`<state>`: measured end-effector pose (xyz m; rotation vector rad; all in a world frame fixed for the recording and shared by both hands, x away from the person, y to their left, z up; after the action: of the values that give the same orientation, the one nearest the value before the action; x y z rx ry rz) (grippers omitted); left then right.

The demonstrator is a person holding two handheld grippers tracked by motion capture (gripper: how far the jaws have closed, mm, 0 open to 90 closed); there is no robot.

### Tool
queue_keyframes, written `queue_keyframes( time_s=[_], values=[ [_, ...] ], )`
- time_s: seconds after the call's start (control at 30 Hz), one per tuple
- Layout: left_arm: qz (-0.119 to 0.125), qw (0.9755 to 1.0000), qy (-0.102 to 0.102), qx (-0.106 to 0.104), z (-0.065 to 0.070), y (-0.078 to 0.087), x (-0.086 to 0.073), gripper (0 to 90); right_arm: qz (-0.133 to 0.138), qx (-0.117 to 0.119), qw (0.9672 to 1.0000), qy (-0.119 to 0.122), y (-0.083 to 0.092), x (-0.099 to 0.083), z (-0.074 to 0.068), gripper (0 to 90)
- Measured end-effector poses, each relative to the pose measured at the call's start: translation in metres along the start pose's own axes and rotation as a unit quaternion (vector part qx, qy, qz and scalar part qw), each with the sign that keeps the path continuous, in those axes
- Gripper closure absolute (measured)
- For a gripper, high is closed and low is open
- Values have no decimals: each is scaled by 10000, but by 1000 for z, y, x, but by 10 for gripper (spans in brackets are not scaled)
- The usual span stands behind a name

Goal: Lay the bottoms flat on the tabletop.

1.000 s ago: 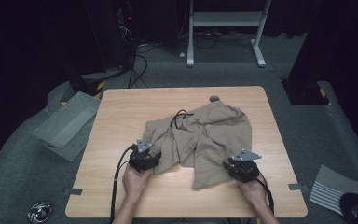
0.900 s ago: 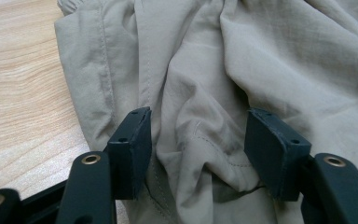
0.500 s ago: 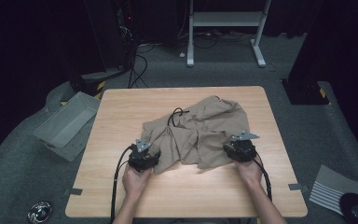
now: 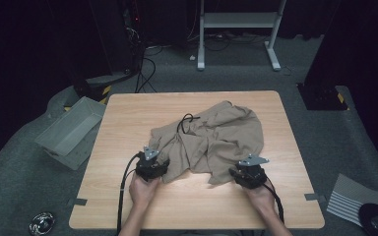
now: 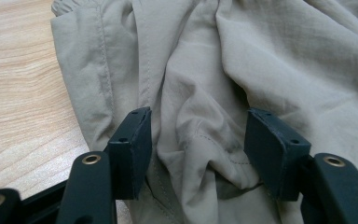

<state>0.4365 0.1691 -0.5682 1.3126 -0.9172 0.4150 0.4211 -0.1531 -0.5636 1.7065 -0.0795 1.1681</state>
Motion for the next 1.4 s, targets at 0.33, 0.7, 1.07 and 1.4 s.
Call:
queue_keyframes(
  time_s=[0.33, 0.7, 1.07, 1.4],
  values=[
    [0, 10000, 2, 5, 0, 0, 0, 416, -156, -76, 9998, 84, -11, 14, 18, 894],
    [-2, 10000, 3, 7, 0, 0, 0, 415, 267, -422, 9986, -173, 55, -19, 47, 892],
    [-5, 10000, 0, 27, -1, -1, 0, 414, 504, -359, 9961, -629, 60, -30, 43, 596],
    [-6, 10000, 0, 27, -1, 0, 0, 414, 152, -389, 9975, -575, 56, -53, 31, 639]
  ],
)
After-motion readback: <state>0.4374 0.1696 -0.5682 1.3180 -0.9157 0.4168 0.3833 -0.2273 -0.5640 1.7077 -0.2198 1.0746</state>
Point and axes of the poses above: each handheld gripper's, and its own axes: y roughly backward along the jaws, x roughly out of its top, z roughly to its right, the point moved 6 cm from there along -y, roughly forward along the jaws, and after that the axes turned 3 degrees about x, right-handed, at the moved point
